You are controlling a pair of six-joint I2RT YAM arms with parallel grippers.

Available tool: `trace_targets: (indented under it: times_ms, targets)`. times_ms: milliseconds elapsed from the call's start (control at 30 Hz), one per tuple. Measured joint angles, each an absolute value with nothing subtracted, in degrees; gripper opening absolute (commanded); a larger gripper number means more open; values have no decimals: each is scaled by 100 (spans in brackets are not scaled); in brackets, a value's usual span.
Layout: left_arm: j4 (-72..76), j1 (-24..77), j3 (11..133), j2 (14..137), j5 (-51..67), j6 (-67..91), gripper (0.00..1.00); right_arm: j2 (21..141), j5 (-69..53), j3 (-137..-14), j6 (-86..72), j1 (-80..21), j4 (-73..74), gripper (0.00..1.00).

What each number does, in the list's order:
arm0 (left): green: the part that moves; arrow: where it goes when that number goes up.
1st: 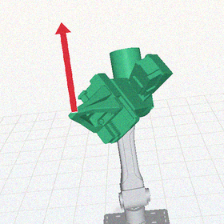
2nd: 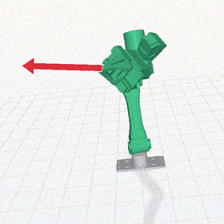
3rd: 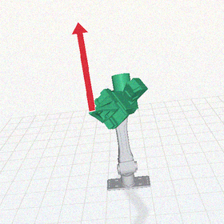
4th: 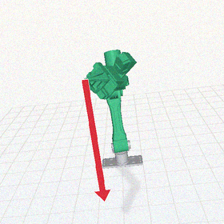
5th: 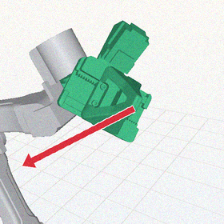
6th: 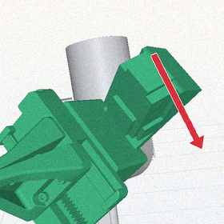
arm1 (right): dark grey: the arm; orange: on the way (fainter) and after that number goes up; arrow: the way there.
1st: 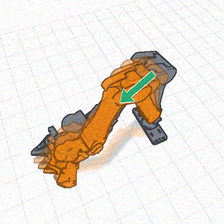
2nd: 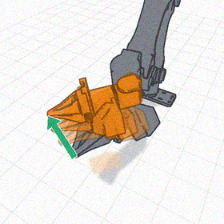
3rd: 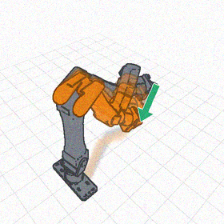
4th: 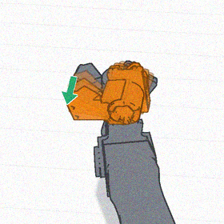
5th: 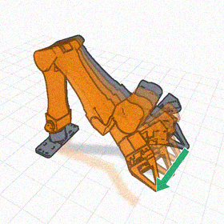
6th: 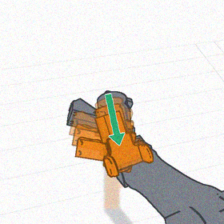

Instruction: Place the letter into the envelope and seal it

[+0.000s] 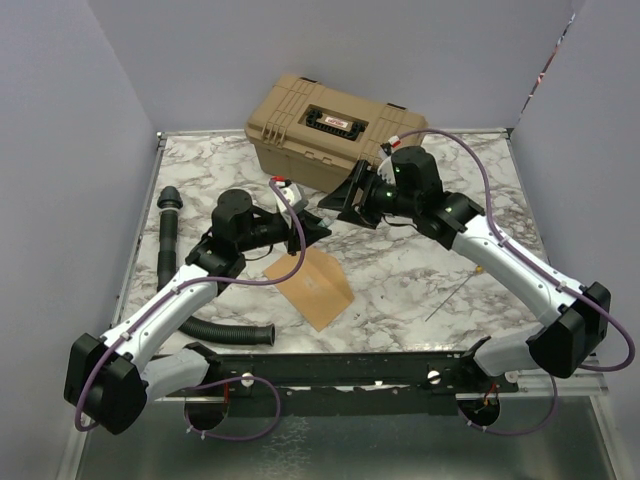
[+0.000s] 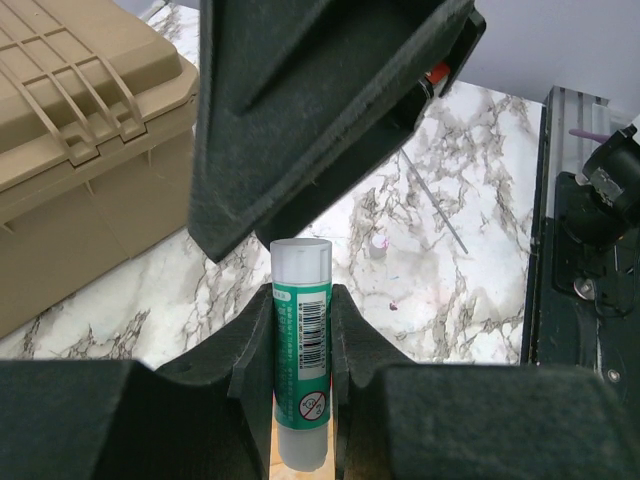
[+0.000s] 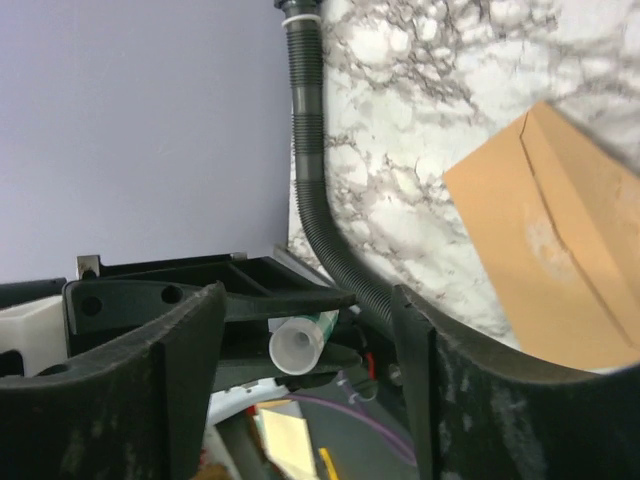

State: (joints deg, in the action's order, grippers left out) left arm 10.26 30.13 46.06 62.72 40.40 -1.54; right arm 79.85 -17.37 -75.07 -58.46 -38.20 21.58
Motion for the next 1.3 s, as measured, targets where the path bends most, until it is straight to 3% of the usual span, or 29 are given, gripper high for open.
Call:
trace_targets:
  times_ms: [267,467,567,867,1100,1300]
  targets:
    - [1015,3013,4661,6420,4327,-60,0,7981,-3076,-7848,-3651,-3800,2108,74]
    - [1048,3013,4746,6420,4923,128,0,7990,-3760,-8058,-2053,-3798,2814,68]
    - [1061,3013,4746,6420,5140,167,0,7981,-3879,-8064,-1481,-3798,3085,55]
    - [1114,3011,4746,6460,5706,281,0,7968,-4077,-8051,-1087,-3798,3286,2]
    - [1240,2971,4746,6460,5564,270,0,7867,-3745,-7920,-1767,-3793,3017,0]
    - [1345,2982,4729,6455,4936,228,0,7819,-2598,-7830,-3522,-3802,2867,0]
